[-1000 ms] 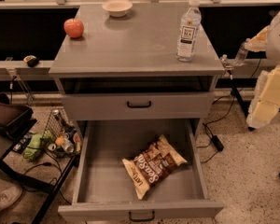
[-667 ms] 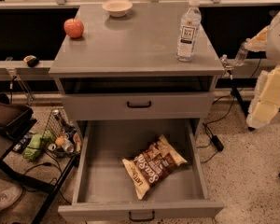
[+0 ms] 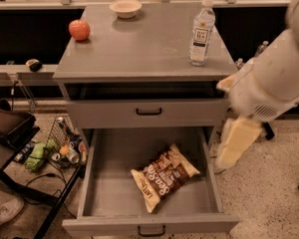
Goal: Pick brown chip bag from middle drawer and place on counter
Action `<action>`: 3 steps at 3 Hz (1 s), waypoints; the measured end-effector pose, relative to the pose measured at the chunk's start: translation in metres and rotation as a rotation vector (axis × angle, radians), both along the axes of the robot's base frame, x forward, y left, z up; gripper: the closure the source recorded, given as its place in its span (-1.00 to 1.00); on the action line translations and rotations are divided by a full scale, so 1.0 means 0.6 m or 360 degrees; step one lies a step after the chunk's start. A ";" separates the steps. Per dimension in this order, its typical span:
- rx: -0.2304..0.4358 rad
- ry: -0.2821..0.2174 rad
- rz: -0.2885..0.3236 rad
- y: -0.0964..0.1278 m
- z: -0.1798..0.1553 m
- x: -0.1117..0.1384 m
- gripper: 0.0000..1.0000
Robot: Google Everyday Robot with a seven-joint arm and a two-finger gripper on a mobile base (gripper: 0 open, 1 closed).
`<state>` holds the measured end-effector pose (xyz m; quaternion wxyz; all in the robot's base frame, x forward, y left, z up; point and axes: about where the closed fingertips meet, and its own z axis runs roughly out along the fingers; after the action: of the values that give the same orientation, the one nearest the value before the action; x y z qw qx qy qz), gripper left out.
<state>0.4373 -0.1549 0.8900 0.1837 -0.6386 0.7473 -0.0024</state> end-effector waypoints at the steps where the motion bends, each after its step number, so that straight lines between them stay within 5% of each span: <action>1: -0.0035 0.0030 0.0149 0.092 -0.174 0.000 -1.00; 2: -0.0016 0.0013 0.0185 0.145 -0.284 0.018 -1.00; 3: -0.0026 0.0022 0.0187 0.147 -0.292 0.019 -1.00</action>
Offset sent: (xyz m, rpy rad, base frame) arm 0.0198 0.1233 -0.2517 -0.0026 0.0307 0.1528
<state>0.4488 -0.0668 0.7150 0.1732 -0.6828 0.7097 0.0066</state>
